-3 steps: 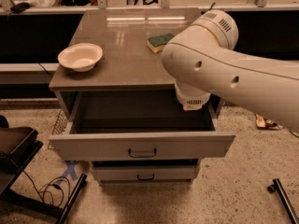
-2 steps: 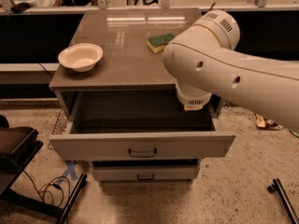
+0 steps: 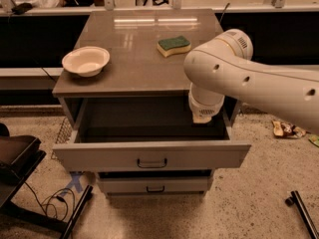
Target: Open top drawer
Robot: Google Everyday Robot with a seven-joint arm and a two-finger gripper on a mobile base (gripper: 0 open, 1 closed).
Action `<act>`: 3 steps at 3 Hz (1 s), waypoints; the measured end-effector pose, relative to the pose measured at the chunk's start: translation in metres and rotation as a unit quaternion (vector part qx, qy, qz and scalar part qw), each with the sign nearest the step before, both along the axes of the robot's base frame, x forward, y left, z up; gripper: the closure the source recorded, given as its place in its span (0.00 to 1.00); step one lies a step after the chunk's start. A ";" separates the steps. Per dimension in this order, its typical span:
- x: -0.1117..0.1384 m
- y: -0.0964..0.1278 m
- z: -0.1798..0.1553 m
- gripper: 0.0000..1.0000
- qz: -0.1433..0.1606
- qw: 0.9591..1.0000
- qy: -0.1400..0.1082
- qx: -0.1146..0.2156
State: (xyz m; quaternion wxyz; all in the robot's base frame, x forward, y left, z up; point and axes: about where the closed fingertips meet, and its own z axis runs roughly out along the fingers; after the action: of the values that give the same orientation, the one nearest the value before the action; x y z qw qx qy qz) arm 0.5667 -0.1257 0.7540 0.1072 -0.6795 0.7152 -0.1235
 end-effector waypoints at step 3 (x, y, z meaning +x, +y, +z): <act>0.013 0.000 -0.100 1.00 -0.001 0.994 0.056 0.089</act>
Offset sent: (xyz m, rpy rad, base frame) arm 0.0178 -0.0026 -0.1034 0.1994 0.1113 -0.0091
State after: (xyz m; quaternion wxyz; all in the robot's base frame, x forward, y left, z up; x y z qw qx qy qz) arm 0.5794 -0.1261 0.6542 0.1265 -0.6721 0.7293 -0.0209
